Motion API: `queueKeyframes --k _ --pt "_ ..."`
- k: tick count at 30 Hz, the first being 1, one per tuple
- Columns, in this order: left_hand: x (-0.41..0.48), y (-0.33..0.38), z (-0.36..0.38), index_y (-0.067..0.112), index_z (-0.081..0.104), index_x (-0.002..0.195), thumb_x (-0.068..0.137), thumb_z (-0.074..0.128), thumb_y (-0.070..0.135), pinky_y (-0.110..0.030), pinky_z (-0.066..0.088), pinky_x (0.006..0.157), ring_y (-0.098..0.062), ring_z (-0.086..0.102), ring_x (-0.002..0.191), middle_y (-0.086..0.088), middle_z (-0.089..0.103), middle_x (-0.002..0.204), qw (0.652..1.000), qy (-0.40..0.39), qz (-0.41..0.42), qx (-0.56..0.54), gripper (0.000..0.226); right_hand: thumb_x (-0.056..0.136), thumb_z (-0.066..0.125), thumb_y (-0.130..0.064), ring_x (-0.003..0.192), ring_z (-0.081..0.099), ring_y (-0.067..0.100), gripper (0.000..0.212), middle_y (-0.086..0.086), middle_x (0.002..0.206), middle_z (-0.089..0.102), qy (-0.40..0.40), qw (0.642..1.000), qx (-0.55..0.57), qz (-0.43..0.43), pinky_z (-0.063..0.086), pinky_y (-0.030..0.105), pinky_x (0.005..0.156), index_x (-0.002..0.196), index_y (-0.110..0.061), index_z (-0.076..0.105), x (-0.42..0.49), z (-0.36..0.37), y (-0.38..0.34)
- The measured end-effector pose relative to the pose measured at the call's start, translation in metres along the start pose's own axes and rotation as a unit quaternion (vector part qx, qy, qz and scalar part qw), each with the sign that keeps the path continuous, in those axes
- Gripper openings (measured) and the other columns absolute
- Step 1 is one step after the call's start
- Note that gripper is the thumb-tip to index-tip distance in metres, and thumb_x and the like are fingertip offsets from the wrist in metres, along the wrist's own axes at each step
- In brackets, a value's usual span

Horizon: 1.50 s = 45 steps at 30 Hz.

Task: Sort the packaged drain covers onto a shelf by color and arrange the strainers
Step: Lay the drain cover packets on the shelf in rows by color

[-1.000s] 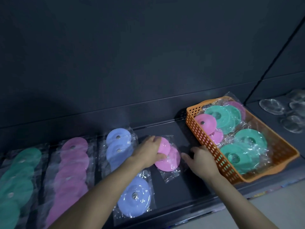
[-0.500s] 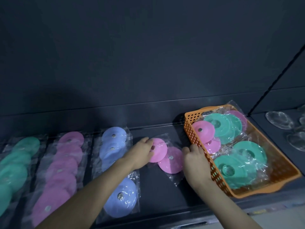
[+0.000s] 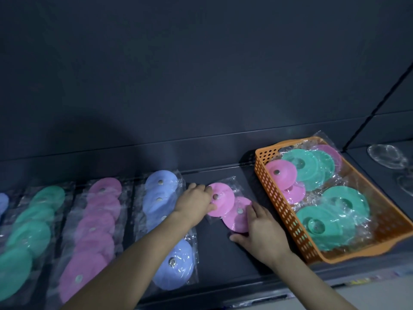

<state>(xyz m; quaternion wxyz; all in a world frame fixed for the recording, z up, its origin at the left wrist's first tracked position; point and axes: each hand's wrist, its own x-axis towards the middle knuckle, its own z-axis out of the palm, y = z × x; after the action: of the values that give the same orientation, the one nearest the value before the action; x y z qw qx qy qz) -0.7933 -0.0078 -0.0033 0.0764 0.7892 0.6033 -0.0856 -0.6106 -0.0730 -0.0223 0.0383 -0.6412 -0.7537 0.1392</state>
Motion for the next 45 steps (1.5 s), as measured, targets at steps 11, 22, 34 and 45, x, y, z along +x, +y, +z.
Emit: queueKeyframes --k 11,22,34,45 --pt "0.025 -0.023 -0.002 0.012 0.035 0.135 0.092 0.05 0.041 -0.038 0.04 0.095 -0.031 0.042 0.122 -0.013 0.047 0.128 1.0 -0.002 0.024 -0.014 0.054 0.072 0.053 -0.016 0.137 0.024 0.028 0.08 0.011 0.148 0.025 -0.069 0.998 0.006 0.004 0.021 0.028 0.115 0.145 -0.015 0.021 -0.003 -0.004 0.011" --pt "0.047 -0.032 0.002 0.012 0.031 0.14 0.09 0.052 0.045 -0.037 0.042 0.097 -0.029 0.038 0.124 -0.01 0.046 0.131 0.999 0.027 0.012 -0.034 0.063 0.076 0.059 -0.054 0.14 0.024 0.031 0.068 0.012 0.148 0.029 -0.038 0.995 0.09 -0.002 0.024 0.037 0.114 0.13 -0.016 0.044 0.002 -0.001 0.01" --pt "0.049 -0.04 -0.003 0.012 0.043 0.129 0.085 0.061 0.045 -0.038 0.039 0.096 -0.031 0.042 0.118 -0.013 0.049 0.123 0.995 -0.006 -0.028 -0.096 0.058 0.063 0.075 -0.056 0.121 0.037 0.032 0.112 0.008 0.137 0.037 -0.106 0.986 0.041 0.121 0.035 0.038 0.103 0.148 -0.032 0.006 0.023 -0.018 0.001" --pt "0.053 -0.051 -0.005 0.01 0.064 0.071 0.069 0.073 0.0 -0.028 0.045 0.068 -0.019 0.058 0.076 -0.001 0.063 0.076 0.936 0.062 -0.066 -0.341 0.014 0.078 0.07 -0.001 0.064 0.056 0.01 0.017 0.004 0.077 0.065 -0.034 0.886 0.447 0.12 0.046 0.023 0.06 0.087 -0.014 0.066 0.035 -0.043 -0.001"
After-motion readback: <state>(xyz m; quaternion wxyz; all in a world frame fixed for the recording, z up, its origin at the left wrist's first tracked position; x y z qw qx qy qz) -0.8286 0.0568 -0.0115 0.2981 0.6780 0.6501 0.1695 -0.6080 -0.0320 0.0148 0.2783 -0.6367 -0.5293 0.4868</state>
